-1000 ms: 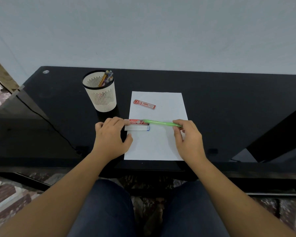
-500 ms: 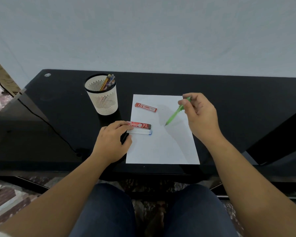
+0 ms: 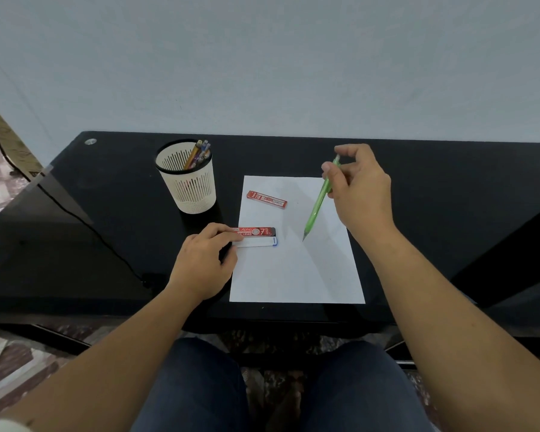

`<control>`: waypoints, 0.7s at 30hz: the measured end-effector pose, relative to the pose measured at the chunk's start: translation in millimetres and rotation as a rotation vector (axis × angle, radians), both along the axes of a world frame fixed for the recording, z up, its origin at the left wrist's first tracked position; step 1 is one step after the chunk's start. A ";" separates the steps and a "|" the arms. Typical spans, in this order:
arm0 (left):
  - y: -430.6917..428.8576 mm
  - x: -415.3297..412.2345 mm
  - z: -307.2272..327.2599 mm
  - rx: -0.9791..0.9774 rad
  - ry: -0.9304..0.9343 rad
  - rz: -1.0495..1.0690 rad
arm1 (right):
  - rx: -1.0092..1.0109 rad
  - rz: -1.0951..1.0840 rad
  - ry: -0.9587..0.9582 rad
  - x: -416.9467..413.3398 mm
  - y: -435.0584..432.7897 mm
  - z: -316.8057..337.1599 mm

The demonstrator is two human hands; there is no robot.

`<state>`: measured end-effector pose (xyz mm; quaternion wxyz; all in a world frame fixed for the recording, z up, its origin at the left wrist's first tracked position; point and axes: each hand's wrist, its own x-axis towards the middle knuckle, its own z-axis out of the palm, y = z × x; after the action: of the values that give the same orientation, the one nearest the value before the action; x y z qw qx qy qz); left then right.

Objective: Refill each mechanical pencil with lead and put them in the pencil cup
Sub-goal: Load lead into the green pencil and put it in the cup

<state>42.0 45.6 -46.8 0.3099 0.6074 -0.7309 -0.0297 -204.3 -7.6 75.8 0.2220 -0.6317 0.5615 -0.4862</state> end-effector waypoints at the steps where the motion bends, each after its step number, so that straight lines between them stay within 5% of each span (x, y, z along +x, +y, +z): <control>1: 0.0 0.1 0.1 -0.001 0.001 0.001 | 0.002 -0.007 -0.011 0.8 -1.5 2.9; 21: -0.7 1.6 -2.4 -0.019 0.017 -0.012 | 0.007 -0.017 -0.038 3.6 0.5 11.0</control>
<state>43.6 44.9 -49.2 0.3217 0.5996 -0.7322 -0.0300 -200.8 -7.0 86.7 0.2309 -0.6168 0.5641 -0.4980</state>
